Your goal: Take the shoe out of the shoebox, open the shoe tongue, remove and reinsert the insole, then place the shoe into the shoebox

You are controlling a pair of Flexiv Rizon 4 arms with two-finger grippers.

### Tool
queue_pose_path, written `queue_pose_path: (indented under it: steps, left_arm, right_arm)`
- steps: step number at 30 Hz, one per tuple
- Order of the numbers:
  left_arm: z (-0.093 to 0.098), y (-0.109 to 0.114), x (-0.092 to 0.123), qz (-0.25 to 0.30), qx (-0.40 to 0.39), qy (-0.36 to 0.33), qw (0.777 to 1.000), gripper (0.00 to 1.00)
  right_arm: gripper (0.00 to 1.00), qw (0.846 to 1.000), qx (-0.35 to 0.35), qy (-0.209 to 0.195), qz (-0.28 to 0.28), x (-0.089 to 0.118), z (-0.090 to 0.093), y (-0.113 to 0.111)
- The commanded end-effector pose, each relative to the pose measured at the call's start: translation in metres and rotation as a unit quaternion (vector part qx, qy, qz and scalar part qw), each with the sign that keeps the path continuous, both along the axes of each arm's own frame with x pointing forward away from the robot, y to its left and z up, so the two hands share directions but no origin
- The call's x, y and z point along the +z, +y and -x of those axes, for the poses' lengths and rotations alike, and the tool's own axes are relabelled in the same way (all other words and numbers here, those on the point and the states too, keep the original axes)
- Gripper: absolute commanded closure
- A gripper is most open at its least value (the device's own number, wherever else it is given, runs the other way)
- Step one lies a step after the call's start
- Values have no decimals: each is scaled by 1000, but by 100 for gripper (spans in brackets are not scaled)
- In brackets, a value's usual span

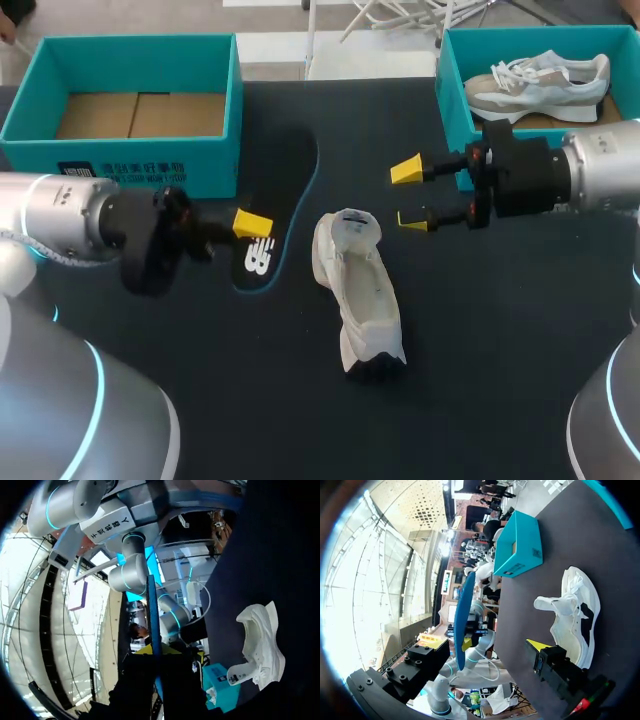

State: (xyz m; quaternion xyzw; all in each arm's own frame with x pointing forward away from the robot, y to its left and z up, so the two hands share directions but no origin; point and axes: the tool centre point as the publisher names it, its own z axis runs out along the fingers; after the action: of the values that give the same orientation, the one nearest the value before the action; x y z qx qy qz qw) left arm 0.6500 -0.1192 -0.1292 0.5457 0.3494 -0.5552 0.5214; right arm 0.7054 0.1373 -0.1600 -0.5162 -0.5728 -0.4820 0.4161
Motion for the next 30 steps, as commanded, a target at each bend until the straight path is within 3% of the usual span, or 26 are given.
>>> queue_pose_path:
  steps: [1, 4, 10, 16, 27, 28, 29, 30]
  left_arm:
    - [-1, 0, -4, 24, 7, -81, 996, 100]
    - [-1, 0, -4, 24, 7, -81, 996, 100]
    - [5, -7, -35, -5, 80, -48, 996, 100]
    - [5, -16, -51, -45, 112, -37, 992, 100]
    - [5, -58, -47, -59, 105, -44, 992, 100]
    - [5, -62, -47, -59, 104, -42, 992, 100]
    - [5, -65, -47, -61, 105, -42, 992, 100]
    - [4, -68, -47, -62, 105, -42, 992, 100]
  right_arm:
    - [0, 1000, -1, 0, 1, 0, 0, 2]
    - [0, 1000, -1, 1, 1, -1, -1, 5]
    - [0, 1000, -15, -1, 5, 0, -5, 17]
    - [0, 1000, 4, -2, -1, 1, -4, 31]
    - [0, 999, 25, 15, -16, -12, -2, 56]
    - [4, 999, 25, 16, -17, -13, -2, 58]
    - [16, 999, 28, 18, -17, -13, -3, 60]
    - [19, 999, 32, 17, -19, -14, -4, 61]
